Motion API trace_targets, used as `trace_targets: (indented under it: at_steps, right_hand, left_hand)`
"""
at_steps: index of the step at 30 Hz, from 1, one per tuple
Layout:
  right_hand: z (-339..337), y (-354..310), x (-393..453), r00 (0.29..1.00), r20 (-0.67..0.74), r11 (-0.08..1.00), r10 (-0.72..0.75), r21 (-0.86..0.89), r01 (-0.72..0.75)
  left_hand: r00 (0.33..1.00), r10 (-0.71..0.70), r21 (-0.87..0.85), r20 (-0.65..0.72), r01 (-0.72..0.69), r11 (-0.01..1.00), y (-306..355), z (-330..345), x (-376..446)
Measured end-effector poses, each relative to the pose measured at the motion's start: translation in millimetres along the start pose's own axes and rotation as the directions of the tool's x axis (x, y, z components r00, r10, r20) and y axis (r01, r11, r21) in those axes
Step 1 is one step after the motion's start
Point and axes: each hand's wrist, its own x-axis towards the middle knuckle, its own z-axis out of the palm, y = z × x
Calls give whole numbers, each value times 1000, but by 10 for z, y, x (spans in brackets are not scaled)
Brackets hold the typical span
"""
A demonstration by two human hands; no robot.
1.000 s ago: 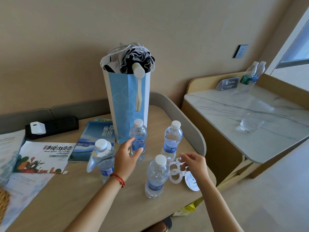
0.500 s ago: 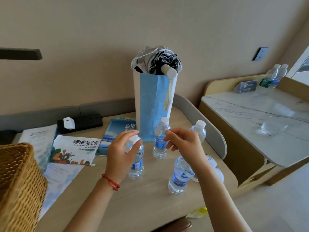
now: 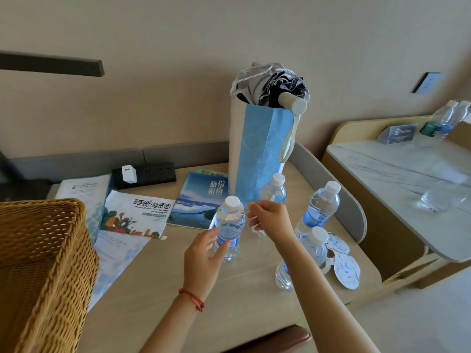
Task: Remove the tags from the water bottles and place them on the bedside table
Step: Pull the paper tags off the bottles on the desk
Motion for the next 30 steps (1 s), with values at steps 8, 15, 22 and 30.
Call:
trace_targets:
  at_steps: [8, 15, 22, 30]
  right_hand:
    - [45, -39, 134, 991, 104, 995, 79, 50, -84]
    - [74, -63, 181, 991, 125, 996, 51, 70, -60]
    - [82, -50, 182, 998, 57, 993, -23, 121, 16]
    - [85, -86, 161, 989, 43, 990, -138, 35, 137]
  left_hand:
    - [997, -79, 6, 19, 79, 997, -153, 201, 157]
    - [997, -67, -8, 47, 67, 998, -174, 271, 302]
    - [998, -35, -19, 46, 36, 999, -251, 270, 347]
    - [999, -12, -37, 45, 13, 999, -267, 286, 347]
